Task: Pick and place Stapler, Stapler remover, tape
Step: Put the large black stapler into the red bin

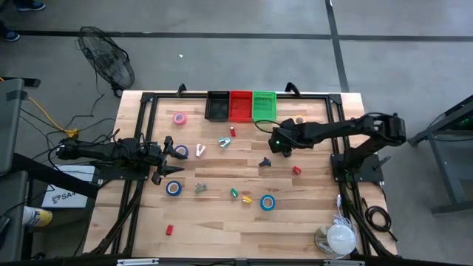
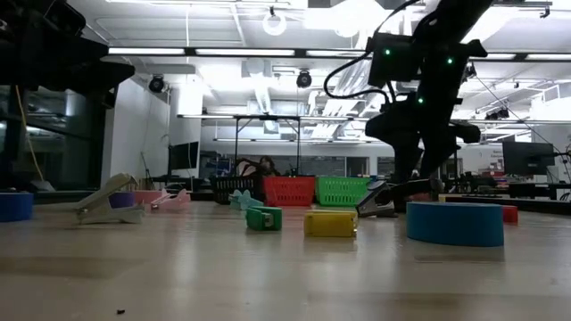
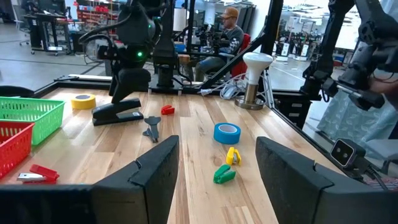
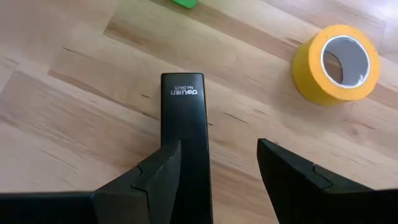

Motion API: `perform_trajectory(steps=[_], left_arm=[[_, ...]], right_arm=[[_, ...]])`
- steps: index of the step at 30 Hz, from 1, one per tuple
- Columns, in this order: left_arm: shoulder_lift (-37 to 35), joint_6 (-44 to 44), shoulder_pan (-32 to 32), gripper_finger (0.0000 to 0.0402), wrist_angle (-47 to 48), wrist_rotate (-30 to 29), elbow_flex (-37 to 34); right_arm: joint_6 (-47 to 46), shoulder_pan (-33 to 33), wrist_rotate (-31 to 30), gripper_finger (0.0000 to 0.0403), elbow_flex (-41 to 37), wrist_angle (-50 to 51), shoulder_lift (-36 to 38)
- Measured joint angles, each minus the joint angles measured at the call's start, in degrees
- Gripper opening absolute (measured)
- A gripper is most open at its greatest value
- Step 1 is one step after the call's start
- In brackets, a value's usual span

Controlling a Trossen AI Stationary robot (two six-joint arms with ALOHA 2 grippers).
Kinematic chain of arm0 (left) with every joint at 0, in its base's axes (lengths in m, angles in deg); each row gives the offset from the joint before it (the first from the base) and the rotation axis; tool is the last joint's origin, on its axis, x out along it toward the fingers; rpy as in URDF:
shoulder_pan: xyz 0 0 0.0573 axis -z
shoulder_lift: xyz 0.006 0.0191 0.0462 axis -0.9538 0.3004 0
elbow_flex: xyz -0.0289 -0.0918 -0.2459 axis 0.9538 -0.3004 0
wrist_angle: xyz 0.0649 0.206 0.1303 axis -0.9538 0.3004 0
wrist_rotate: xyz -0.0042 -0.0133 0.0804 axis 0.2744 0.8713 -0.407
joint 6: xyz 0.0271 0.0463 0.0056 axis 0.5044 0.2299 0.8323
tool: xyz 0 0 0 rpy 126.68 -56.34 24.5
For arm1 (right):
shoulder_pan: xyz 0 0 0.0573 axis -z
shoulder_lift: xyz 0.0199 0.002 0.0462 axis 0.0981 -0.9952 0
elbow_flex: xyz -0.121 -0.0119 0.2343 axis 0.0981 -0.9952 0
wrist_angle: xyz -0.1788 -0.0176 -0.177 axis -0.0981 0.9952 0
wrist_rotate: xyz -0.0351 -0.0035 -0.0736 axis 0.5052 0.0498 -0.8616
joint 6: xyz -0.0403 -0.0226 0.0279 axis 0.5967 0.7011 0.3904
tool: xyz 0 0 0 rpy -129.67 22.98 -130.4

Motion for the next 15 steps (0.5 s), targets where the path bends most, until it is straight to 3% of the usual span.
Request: perform_trajectory(steps=[15], left_arm=[[0.0, 0.0, 0.0, 0.0211, 0.0, 0.0, 0.0]], right_arm=[[0.0, -1.1, 2.9, 0.0204, -0.1, -1.4, -0.7]])
